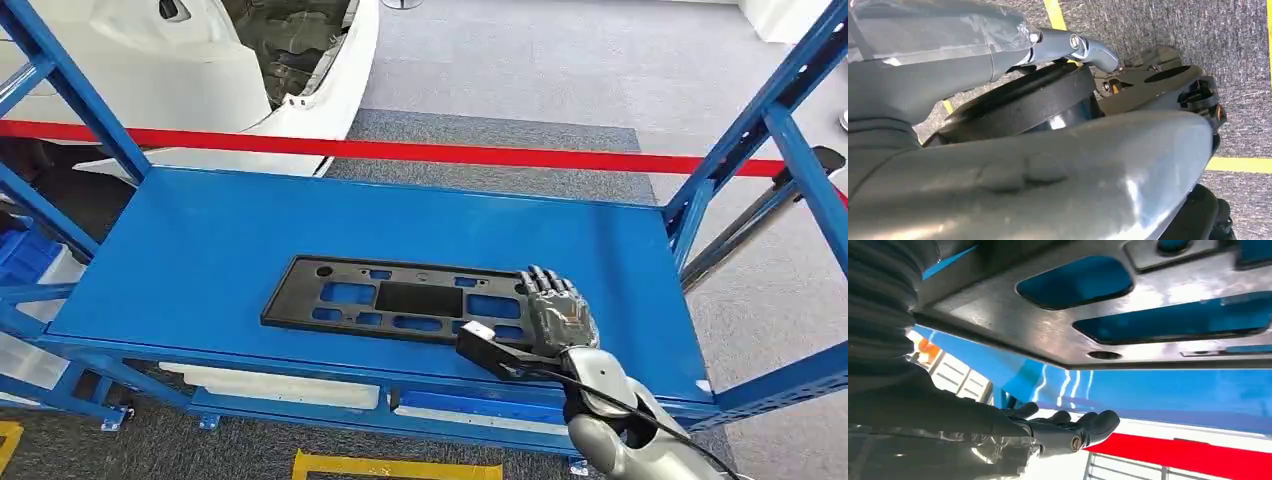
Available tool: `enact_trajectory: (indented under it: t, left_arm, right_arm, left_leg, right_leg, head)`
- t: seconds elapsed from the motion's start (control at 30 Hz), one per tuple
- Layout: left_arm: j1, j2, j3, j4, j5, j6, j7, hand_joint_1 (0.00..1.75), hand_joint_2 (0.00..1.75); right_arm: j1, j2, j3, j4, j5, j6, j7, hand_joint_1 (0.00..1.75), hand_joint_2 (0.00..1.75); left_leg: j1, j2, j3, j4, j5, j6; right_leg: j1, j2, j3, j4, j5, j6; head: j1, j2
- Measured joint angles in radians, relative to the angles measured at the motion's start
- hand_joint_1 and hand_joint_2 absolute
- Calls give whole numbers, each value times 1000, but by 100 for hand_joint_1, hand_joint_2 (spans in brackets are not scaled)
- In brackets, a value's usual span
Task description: Take the parts from the cabinet and place them on the table.
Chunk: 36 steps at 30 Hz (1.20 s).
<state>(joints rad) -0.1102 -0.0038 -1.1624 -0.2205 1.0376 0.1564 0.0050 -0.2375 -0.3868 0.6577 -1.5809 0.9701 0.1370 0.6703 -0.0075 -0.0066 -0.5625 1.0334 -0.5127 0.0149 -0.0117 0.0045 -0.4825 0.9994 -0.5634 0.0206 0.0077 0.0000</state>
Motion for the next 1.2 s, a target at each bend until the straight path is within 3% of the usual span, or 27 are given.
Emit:
enact_trajectory:
  t: [0.03,0.93,0.97,1.0,1.03,1.2]
  left_arm:
    - [0,0,-1,0,-3,0,-1,0,175]
    - [-1,4,-7,0,-9,-9,-3,0,175]
    - [0,4,-7,0,-9,-9,-3,0,175]
    - [-1,4,-7,0,-9,-9,-3,0,175]
    - [0,4,-7,0,-9,-9,-3,0,175]
    - [-1,4,-7,0,-6,-9,-3,0,175]
  right_arm:
    - [-6,0,4,6,0,-5,-6,0,175]
    - [-93,1,129,142,-48,-101,-106,0,175]
    - [-95,1,132,143,-50,-103,-106,68,175]
    - [-96,1,134,145,-52,-105,-106,168,175]
    - [-96,1,137,147,-52,-106,-106,175,175]
    - [-97,1,152,155,-50,-112,-103,175,175]
  left_leg:
    - [0,0,0,0,0,0]
    - [0,0,0,0,0,0]
    - [0,0,0,0,0,0]
    - [0,0,0,0,0,0]
    - [0,0,0,0,0,0]
    - [0,0,0,0,0,0]
  right_leg:
    - [0,0,0,0,0,0]
    - [0,0,1,0,0,0]
    - [0,0,1,0,0,0]
    - [0,0,1,0,0,0]
    - [0,0,1,0,0,0]
    - [0,0,0,0,0,0]
  head:
    - [0,0]
    - [0,0]
    - [0,0]
    - [0,0]
    - [0,0]
    - [0,0]
